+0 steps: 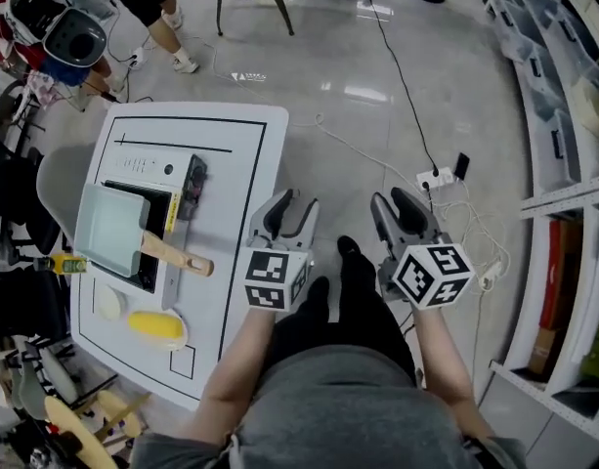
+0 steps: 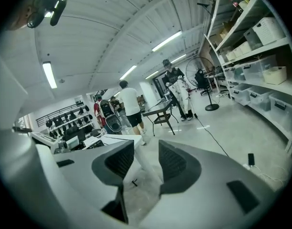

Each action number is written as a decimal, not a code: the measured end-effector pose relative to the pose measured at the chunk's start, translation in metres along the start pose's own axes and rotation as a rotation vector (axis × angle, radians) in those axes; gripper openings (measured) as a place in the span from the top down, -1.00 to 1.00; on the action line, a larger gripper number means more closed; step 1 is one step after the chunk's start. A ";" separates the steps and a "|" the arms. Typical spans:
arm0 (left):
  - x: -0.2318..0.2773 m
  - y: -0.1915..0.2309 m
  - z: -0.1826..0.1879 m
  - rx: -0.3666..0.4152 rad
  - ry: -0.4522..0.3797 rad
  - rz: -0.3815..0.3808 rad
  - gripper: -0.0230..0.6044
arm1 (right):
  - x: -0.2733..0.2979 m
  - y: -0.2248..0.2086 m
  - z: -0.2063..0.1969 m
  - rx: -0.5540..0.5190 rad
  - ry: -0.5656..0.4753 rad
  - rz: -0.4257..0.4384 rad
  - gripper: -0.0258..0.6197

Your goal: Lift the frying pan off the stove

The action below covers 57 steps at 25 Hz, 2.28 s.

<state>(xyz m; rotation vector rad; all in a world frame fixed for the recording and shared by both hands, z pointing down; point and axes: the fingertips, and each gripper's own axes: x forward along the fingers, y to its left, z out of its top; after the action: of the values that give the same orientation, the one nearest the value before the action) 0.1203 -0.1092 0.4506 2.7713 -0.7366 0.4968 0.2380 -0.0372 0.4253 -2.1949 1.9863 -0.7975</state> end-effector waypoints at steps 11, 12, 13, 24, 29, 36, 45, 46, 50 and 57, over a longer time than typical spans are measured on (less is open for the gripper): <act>0.003 0.052 0.015 -0.155 -0.057 0.369 0.38 | 0.121 0.047 0.043 -0.149 0.169 0.444 0.44; -0.002 0.056 0.014 -0.169 -0.060 0.402 0.38 | 0.127 0.055 0.041 -0.157 0.188 0.479 0.44; -0.008 0.060 0.012 -0.184 -0.064 0.435 0.38 | 0.132 0.064 0.038 -0.165 0.208 0.515 0.44; -0.114 0.079 -0.042 -0.367 -0.083 0.873 0.38 | 0.141 0.186 -0.012 -0.251 0.409 0.941 0.44; -0.165 0.075 -0.068 -0.435 -0.070 1.028 0.38 | 0.126 0.227 -0.041 -0.262 0.494 1.061 0.44; -0.228 0.085 -0.083 -0.460 -0.103 1.157 0.38 | 0.111 0.270 -0.060 -0.252 0.555 1.162 0.44; -0.255 0.097 -0.078 -0.444 -0.142 1.194 0.38 | 0.108 0.282 -0.062 -0.264 0.543 1.179 0.44; -0.257 0.099 -0.076 -0.445 -0.149 1.194 0.38 | 0.110 0.281 -0.062 -0.262 0.547 1.176 0.44; -0.263 0.110 -0.064 -0.446 -0.169 1.185 0.38 | 0.117 0.281 -0.057 -0.253 0.548 1.168 0.44; -0.276 0.128 -0.045 -0.398 -0.168 1.202 0.38 | 0.123 0.289 -0.051 -0.258 0.529 1.186 0.44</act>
<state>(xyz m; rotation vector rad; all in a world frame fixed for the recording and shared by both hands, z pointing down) -0.1830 -0.0837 0.4048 1.7500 -2.2159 0.2296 -0.0420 -0.1848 0.3961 -0.4893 3.1125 -0.9296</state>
